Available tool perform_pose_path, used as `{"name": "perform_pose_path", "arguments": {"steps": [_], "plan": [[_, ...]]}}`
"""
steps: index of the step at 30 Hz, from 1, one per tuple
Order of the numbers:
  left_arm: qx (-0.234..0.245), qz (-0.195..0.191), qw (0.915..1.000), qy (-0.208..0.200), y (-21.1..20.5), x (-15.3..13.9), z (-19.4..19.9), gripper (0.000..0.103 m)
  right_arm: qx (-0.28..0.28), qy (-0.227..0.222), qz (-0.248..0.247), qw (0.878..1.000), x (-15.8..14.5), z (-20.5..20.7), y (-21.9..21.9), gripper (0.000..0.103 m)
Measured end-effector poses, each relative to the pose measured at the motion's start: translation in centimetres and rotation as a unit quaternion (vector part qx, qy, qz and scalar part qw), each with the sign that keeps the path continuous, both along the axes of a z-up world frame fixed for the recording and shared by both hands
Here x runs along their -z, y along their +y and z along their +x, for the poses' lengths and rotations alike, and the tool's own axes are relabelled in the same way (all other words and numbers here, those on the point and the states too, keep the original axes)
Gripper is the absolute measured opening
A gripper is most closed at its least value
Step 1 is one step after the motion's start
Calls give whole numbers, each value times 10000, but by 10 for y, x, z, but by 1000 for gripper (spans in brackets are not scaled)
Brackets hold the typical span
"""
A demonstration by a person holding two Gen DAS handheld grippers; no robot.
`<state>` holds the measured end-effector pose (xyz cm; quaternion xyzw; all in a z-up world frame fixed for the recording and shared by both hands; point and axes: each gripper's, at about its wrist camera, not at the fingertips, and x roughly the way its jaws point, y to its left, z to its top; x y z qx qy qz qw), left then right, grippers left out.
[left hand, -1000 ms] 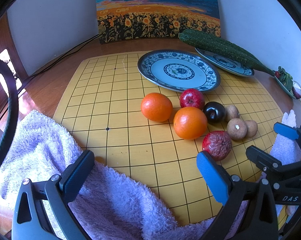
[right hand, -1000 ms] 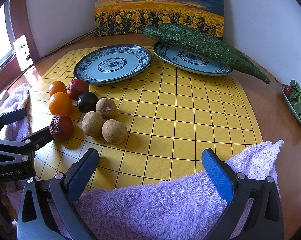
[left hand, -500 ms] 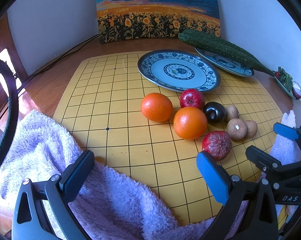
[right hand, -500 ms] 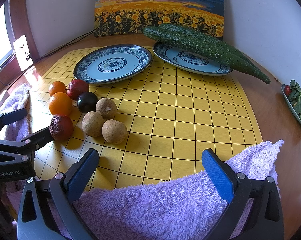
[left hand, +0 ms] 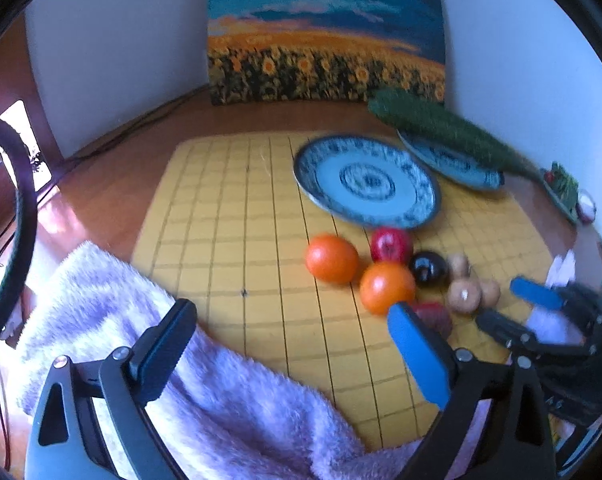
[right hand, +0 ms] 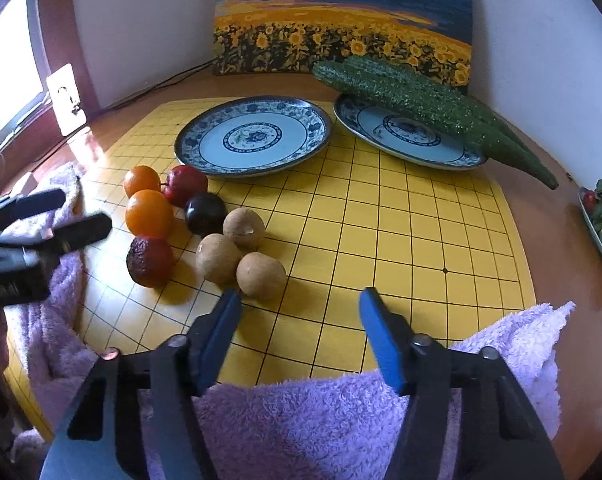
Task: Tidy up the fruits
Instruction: 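Grasp an orange with the left gripper while the right gripper grasps a brown round fruit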
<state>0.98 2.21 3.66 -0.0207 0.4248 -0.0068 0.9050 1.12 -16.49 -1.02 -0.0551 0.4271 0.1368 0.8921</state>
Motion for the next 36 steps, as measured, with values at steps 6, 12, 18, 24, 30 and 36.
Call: {"name": "perform_pose_path", "arguments": {"steps": [6, 12, 18, 24, 30, 36], "plan": [[-47, -146, 9999, 17, 3, -8, 18, 91, -71, 73, 241, 9997, -2, 3, -1, 43], [52, -270, 9994, 195, -3, -2, 31, 79, -209, -38, 246, 9995, -6, 1, 1, 42], [-15, -450, 9986, 277, -2, 3, 36, 68, -337, -126, 257, 9990, -8, 0, 6, 36], [-74, -659, 9971, 364, 3, 6, 41, 61, -329, -24, 314, 9990, -4, 3, 5, 29], [-80, -864, 9953, 419, 7, 8, 44, 52, -334, 23, 368, 9988, -2, 3, 5, 26], [34, -1141, 9922, 492, 6, 7, 48, 34, -321, 22, 402, 9987, -1, 2, 3, 26]]}}
